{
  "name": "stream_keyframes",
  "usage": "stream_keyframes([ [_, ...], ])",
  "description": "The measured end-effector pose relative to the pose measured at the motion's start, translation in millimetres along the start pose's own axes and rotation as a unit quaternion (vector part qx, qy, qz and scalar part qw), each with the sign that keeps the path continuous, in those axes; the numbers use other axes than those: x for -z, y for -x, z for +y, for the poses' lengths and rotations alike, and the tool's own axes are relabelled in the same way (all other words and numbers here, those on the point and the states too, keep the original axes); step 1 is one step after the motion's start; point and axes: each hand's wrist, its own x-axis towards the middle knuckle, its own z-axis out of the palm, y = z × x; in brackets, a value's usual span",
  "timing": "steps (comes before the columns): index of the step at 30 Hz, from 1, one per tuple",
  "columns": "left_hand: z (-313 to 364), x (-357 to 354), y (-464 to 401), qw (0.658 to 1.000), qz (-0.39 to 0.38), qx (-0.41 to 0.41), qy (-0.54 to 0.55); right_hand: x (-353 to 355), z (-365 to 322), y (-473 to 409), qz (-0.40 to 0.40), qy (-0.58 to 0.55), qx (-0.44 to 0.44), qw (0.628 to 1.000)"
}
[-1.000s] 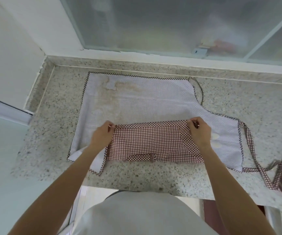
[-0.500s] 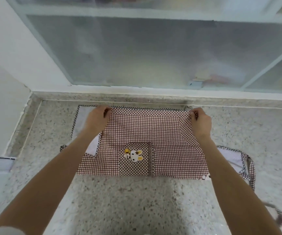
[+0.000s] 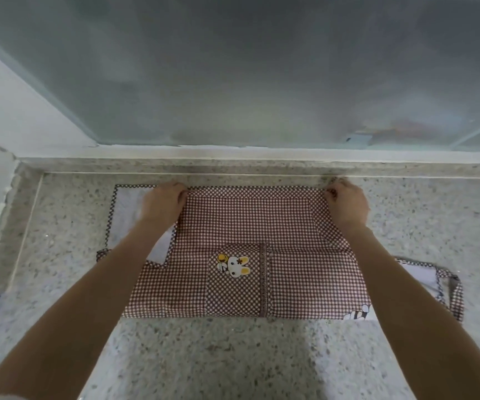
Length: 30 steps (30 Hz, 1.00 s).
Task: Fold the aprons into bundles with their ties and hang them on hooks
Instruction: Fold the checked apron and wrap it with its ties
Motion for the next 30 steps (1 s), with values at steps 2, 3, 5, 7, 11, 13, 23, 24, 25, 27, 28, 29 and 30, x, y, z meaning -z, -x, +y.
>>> stream_keyframes([
  [2, -8.4, 0.1, 2.8, 1.0, -0.002, 0.02, -0.005, -1.1, -2.2, -1.4, -0.006, -0.002, -0.016, 1.0],
  [3, -11.3, 0.1, 2.9, 1.0, -0.002, 0.028, -0.003, -1.9, -2.4, -2.6, -0.007, -0.007, -0.024, 1.0],
  [5, -12.4, 1.9, 2.4, 0.999, -0.003, 0.04, 0.004, -2.1, -3.6, -3.5, -0.002, -0.014, -0.036, 0.999],
  [7, -10.9, 3.5, 0.1, 0.998, -0.007, 0.054, 0.026, -2.2, -3.9, -1.8, 0.023, 0.008, -0.02, 0.999],
  [11, -13.2, 8.5, 3.2, 0.994, -0.029, 0.078, 0.066, -5.6, -30.2, 22.3, 0.119, -0.026, 0.129, 0.984],
  [13, -18.8, 12.4, 13.1, 0.994, -0.045, 0.073, 0.061, -15.0, -65.3, 48.3, 0.073, -0.08, 0.221, 0.969],
  [23, -78.6, 66.9, 25.7, 0.993, 0.002, 0.109, -0.041, -75.7, -112.9, 102.4, -0.143, 0.067, 0.236, 0.959],
  [24, -81.1, 70.2, 23.0, 0.994, 0.009, 0.099, -0.046, -74.4, -113.8, 102.1, -0.141, 0.071, 0.229, 0.961],
  [25, -83.3, 71.5, 21.2, 0.995, 0.01, 0.09, -0.049, -74.0, -112.6, 102.2, -0.14, 0.075, 0.221, 0.962],
  [27, -91.4, 72.1, 18.9, 0.996, 0.025, 0.061, -0.054, -72.1, -110.1, 102.4, -0.141, 0.076, 0.2, 0.967],
  [28, -97.0, 72.0, 18.6, 0.997, 0.047, 0.039, -0.05, -71.7, -108.8, 102.8, -0.14, 0.075, 0.188, 0.969],
  [29, -101.2, 70.7, 19.8, 0.996, 0.075, 0.016, -0.04, -71.6, -106.5, 103.8, -0.137, 0.074, 0.179, 0.972],
  [30, -104.2, 67.4, 22.1, 0.995, 0.094, 0.0, -0.025, -71.1, -104.7, 104.7, -0.134, 0.074, 0.17, 0.973],
])
